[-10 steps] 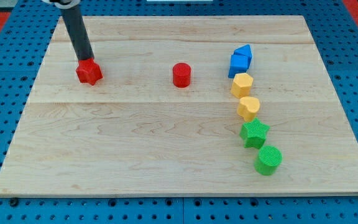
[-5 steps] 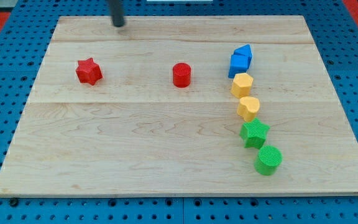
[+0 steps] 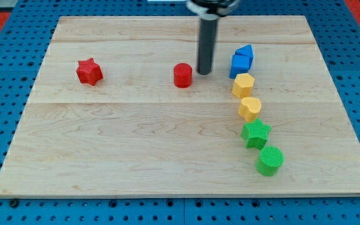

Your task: Push the red blocks to the center of the board

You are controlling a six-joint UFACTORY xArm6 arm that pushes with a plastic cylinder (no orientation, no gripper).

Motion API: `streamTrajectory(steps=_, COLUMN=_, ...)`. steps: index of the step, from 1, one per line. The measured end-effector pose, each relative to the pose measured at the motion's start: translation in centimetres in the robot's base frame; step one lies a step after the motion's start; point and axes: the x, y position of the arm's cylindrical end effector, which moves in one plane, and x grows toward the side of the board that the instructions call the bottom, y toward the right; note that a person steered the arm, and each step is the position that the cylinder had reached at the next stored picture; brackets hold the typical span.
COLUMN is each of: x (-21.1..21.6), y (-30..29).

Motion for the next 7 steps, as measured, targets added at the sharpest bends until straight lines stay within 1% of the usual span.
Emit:
streamTrajectory(steps=1, x=-0.4, y=-4.1)
streamTrajectory(steps=2, x=-4.7, y=-4.2)
streamTrajectory(steps=3, x=-5.9, y=-15.8)
streamTrajectory(steps=4, x=-2.9, y=-23.3)
streamTrajectory(steps=5, x=-0.1, y=-22.8)
streamTrajectory(steps=6, x=0.2, y=-12.9)
streamTrajectory(steps=7, x=-0.6, y=-16.2)
